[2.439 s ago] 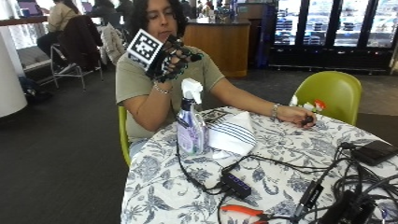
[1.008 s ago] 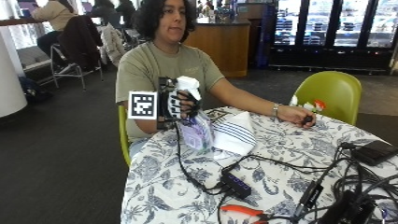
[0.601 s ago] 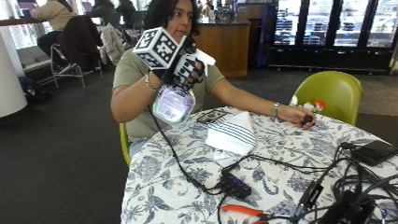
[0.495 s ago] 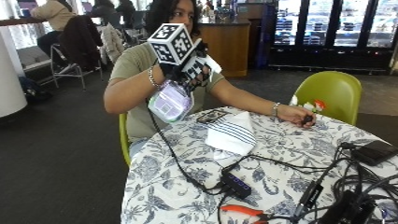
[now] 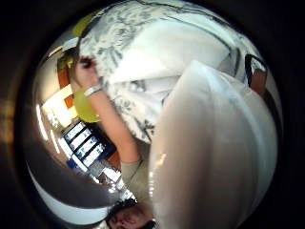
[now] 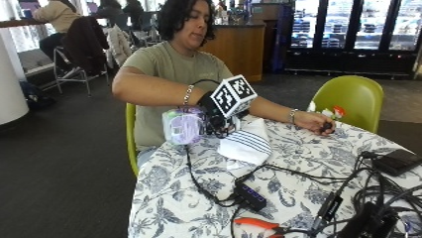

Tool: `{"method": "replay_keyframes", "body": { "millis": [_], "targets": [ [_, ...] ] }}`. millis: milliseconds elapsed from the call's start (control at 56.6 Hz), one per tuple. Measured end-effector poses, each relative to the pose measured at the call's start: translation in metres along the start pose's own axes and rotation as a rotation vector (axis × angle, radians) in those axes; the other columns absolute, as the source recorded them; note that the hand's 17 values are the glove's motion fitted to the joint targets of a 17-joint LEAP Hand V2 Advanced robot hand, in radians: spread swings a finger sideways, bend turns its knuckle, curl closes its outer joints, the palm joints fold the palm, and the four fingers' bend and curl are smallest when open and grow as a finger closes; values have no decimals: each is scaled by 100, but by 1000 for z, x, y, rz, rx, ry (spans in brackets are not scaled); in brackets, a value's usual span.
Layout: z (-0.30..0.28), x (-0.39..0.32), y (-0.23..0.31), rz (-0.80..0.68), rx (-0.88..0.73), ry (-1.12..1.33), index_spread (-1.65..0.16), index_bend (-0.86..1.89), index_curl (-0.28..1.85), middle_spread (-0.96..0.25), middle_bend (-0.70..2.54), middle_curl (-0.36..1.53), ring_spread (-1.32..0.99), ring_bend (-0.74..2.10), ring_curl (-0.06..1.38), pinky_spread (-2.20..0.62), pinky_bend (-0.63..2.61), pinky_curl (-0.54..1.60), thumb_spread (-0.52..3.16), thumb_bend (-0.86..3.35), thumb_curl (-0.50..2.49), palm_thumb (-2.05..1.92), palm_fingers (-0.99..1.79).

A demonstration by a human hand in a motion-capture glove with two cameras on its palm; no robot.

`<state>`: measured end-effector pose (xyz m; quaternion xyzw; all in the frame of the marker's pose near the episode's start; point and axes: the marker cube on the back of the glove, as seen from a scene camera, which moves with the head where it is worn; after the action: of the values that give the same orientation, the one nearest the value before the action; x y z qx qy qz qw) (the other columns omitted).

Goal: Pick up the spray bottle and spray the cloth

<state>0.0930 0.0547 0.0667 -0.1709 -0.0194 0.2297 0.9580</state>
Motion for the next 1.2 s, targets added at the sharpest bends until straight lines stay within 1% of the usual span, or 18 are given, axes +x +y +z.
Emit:
{"method": "replay_keyframes", "body": {
  "millis": [106,212,336,424,513,689,866,1008,1078,1131,1202],
  "targets": [
    [19,-3,-19,47,-46,95,-27,23,57,-16,59,55,-18,66,48,-25,47,43,39,-3,76,99,131],
    [28,-7,-26,54,-93,113,-27,22,58,-16,59,55,-18,65,48,-25,47,43,39,-3,77,99,131],
    [17,-10,-21,54,-114,110,-27,21,59,-16,59,55,-19,65,48,-24,47,43,40,-3,78,100,131],
    [-2,-18,-9,19,-75,74,-27,21,60,-16,59,56,-19,65,48,-24,47,43,40,-3,78,100,131],
    [-30,-33,8,-48,10,24,-27,20,61,-16,59,56,-19,65,49,-24,47,43,40,-3,78,100,131],
    [-83,-75,38,-241,183,-112,-28,20,62,-16,59,56,-19,65,49,-24,46,42,40,-3,79,100,131],
    [-124,-126,41,-471,382,-308,-28,19,62,-16,59,56,-19,64,49,-24,46,42,40,-3,79,100,131],
    [-144,-163,23,-630,575,-552,-28,19,63,-16,59,56,-19,65,49,-24,46,42,40,-3,79,100,132],
    [-153,-180,0,-716,712,-745,-28,19,63,-16,59,56,-19,66,49,-24,46,42,40,-3,79,100,132],
    [-157,-189,-21,-743,791,-882,-28,19,63,-16,59,56,-19,67,49,-25,46,42,40,-3,80,99,133],
    [-159,-193,-55,-742,867,-1017,-27,19,63,-16,59,56,-19,67,49,-25,46,42,40,-3,80,99,133]
  ]
}}
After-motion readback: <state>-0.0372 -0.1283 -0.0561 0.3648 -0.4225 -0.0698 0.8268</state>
